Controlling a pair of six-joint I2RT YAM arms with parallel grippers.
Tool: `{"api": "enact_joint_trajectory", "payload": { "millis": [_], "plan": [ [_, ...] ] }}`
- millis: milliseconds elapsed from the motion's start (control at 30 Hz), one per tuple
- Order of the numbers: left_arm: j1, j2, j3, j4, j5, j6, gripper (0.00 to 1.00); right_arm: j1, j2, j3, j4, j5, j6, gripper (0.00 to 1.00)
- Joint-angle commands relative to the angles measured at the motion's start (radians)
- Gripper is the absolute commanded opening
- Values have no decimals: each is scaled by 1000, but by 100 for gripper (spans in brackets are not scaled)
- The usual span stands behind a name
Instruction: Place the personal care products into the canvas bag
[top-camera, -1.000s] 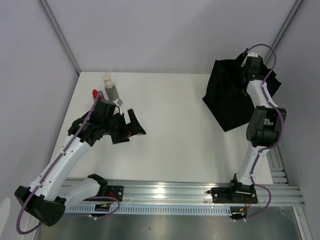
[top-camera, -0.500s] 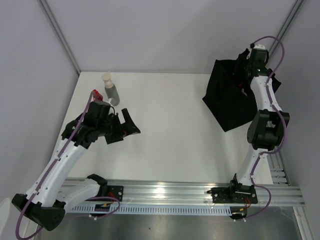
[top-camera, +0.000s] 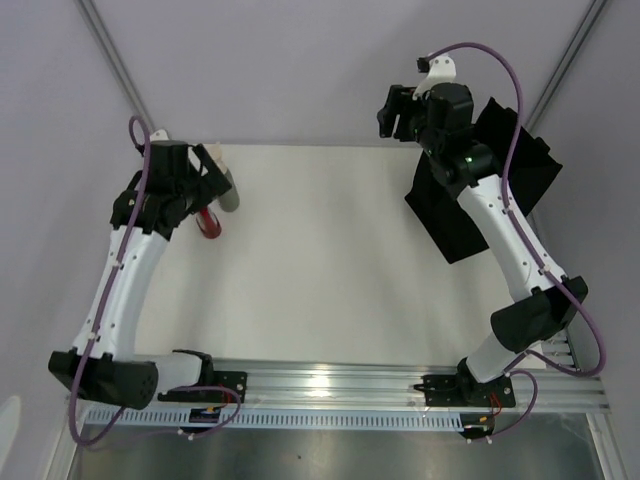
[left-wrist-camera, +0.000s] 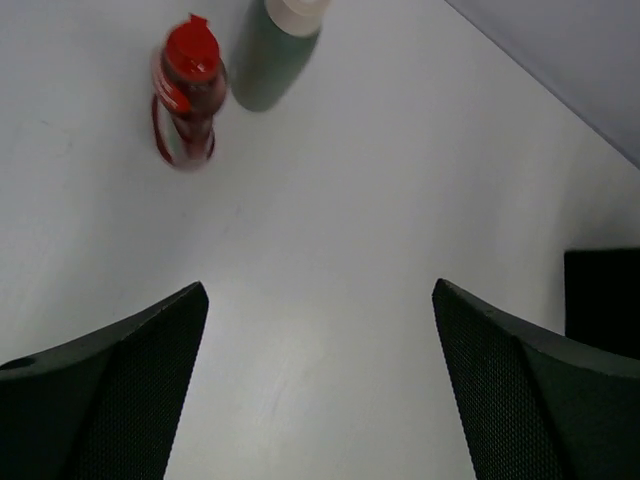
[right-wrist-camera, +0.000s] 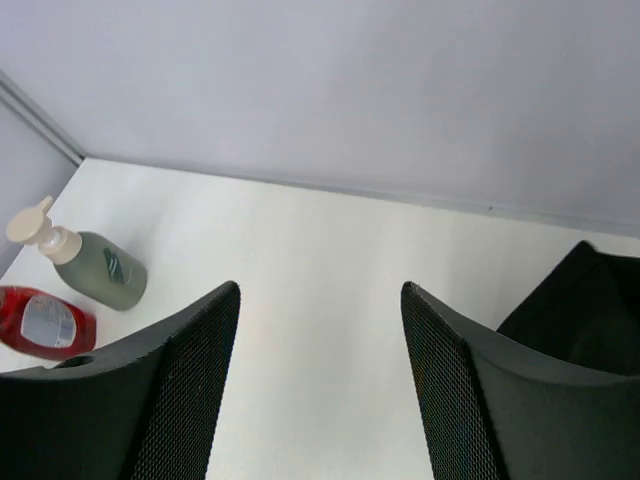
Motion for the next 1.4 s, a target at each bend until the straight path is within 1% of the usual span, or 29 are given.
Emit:
{"api": "enact_joint_trajectory", "payload": {
  "millis": [0,133,300,433,567,600,700,800,1000,1067,1100,1200,1267,1367],
  "plan": [
    [87,84,35,100,-93,68,97,1,2,-50,17,-14,10,70],
    [149,178,23,136,-99,65,93,21,-18,-84,18,-40,6,70],
    [170,266,-5,190,-134,93,92,22,-46,-102,21,-45,-20,70],
    [178,342,30,214,-130,105,90,16,-47,-104,33,-40,-33,71],
    [181,450,96,159,-171,97,89,8,-35,-84,33,-62,-22,71],
    [207,462,113,148,-186,91,89,7,-32,-84,33,-69,-17,71],
    [218,482,116,159,-200,90,88,5,-32,-93,30,-62,-22,71],
    [233,496,115,200,-168,103,88,-4,-38,-101,29,-62,-24,71],
    [241,568,184,214,-118,125,86,-13,-67,-121,23,-68,-17,71],
    [241,591,199,217,-99,134,83,-15,-84,-138,24,-66,-19,71],
    [241,596,205,217,-90,136,79,-16,-87,-142,24,-63,-20,71],
    [241,600,201,185,-93,123,74,-18,-98,-147,20,-59,-25,71],
    [241,596,195,159,-91,117,73,-19,-104,-147,21,-59,-24,72],
    [241,580,153,158,-81,113,73,-21,-110,-145,20,-57,-20,72]
  ]
}}
